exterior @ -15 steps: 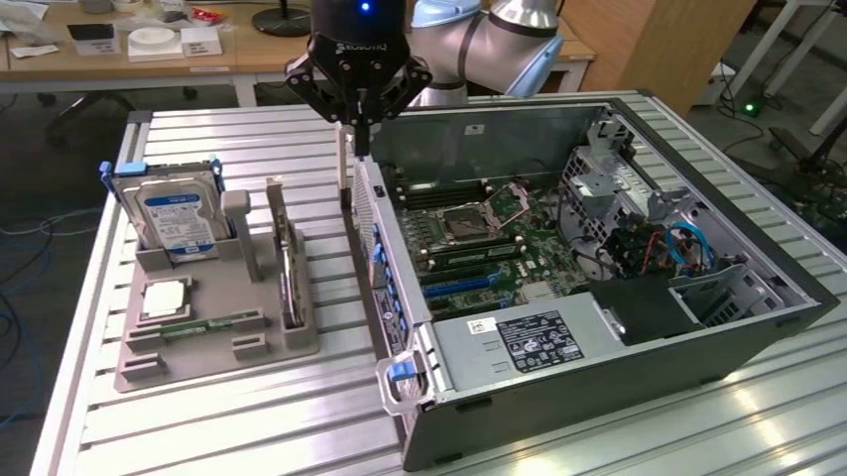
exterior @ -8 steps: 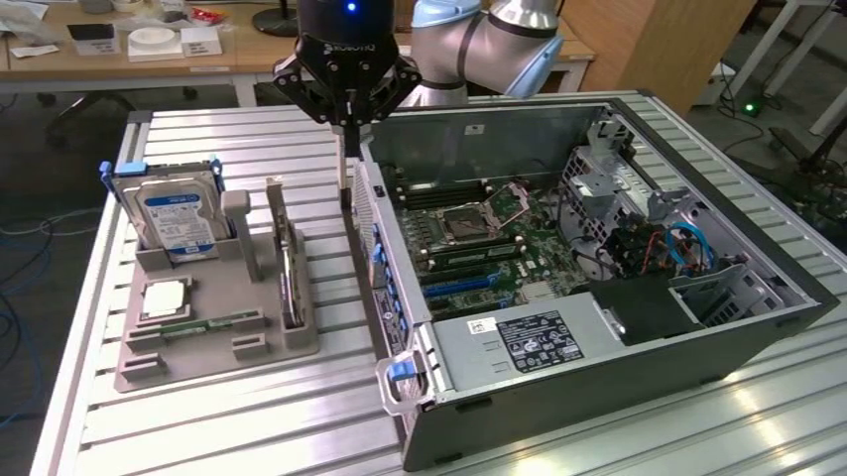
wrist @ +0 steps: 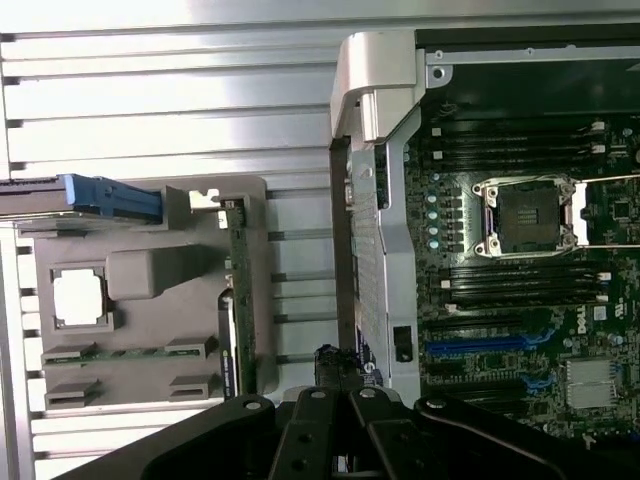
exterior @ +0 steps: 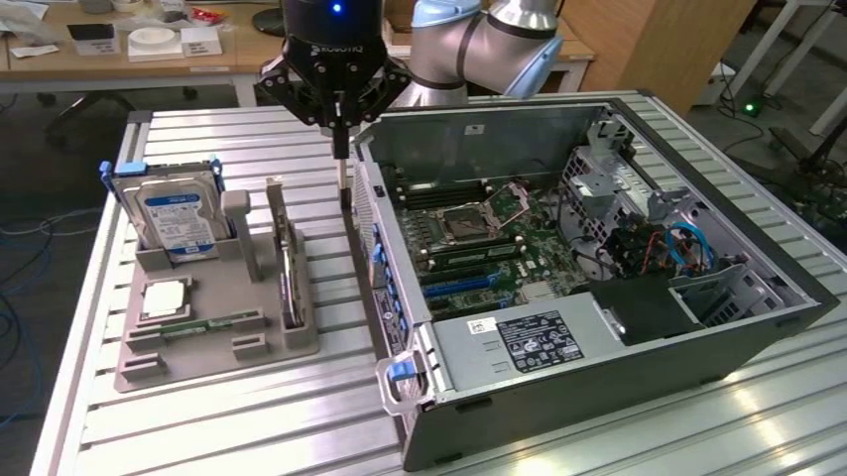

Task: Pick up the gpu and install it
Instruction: 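Reach for the gpu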

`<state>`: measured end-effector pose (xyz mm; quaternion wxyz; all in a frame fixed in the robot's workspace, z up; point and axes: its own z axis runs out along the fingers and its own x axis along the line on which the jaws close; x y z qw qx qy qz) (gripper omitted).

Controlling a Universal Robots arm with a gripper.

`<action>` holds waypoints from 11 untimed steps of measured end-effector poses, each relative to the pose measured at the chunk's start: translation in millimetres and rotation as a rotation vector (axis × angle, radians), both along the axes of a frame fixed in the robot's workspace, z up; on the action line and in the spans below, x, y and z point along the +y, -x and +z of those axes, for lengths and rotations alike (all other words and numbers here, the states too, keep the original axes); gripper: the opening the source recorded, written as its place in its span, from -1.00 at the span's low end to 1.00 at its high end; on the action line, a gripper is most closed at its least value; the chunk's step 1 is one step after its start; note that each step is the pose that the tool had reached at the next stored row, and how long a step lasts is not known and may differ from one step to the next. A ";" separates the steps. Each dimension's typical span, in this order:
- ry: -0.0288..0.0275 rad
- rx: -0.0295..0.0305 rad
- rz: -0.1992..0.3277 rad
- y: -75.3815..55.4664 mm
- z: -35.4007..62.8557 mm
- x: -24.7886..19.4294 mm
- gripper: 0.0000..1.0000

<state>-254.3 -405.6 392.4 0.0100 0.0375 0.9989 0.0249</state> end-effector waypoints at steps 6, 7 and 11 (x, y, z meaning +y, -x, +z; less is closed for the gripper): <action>0.0001 0.0010 0.000 8.1 -0.2 -2.1 -0.79; 0.0001 0.0011 0.000 9.4 -0.2 -2.5 -0.79; 0.0001 0.0023 0.000 14.2 -0.3 -4.1 -0.79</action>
